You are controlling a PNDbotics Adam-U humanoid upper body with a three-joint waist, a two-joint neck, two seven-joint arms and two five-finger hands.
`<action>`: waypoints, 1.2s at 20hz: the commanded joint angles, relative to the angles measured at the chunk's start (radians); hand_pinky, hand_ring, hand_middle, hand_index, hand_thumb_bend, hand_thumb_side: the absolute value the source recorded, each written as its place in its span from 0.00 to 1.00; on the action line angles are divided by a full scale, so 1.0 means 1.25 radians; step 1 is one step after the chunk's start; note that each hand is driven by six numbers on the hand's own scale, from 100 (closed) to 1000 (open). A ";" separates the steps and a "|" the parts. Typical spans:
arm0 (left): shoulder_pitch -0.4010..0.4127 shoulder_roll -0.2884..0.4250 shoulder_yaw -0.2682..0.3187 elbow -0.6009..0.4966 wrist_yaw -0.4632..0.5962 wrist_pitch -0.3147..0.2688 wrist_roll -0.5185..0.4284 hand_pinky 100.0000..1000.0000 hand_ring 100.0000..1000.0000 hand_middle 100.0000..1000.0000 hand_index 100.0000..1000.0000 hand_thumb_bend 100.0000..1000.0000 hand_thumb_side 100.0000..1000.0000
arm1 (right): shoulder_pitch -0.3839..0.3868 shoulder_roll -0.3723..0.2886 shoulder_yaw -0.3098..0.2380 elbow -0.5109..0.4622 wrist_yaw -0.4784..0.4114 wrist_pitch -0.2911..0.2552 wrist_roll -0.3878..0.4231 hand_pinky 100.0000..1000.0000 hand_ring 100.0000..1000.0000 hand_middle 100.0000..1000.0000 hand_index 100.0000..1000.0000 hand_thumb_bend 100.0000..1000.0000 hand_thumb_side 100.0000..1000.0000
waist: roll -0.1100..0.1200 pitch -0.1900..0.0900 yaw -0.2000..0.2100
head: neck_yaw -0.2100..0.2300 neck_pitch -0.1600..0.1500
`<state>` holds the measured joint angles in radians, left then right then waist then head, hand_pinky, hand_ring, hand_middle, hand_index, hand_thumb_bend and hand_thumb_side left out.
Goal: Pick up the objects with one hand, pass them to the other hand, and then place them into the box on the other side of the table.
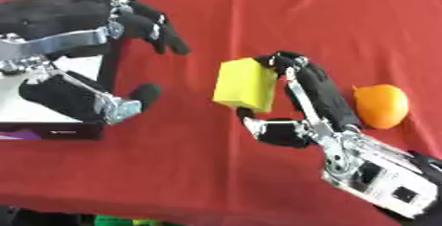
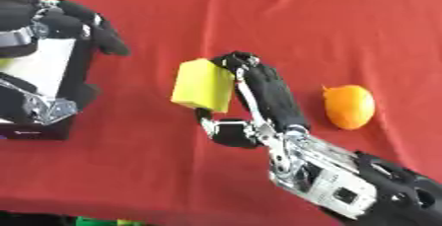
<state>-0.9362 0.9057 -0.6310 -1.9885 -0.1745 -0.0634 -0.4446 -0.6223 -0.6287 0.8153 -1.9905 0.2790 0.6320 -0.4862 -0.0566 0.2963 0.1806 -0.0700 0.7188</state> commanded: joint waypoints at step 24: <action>-0.110 -0.071 -0.130 -0.009 -0.191 0.178 0.141 0.78 0.70 0.74 0.91 0.00 0.13 | -0.004 0.007 0.010 -0.008 0.168 0.094 -0.082 0.10 0.57 0.37 0.46 0.17 0.00 | 0.010 -0.018 0.006 | 0.000 -0.001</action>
<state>-1.0612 0.8098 -0.8011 -1.9886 -0.4213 0.1415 -0.2814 -0.6164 -0.6125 0.8326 -1.9905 0.4718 0.6389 -0.4793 -0.0485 0.2960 0.1872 -0.0691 0.7190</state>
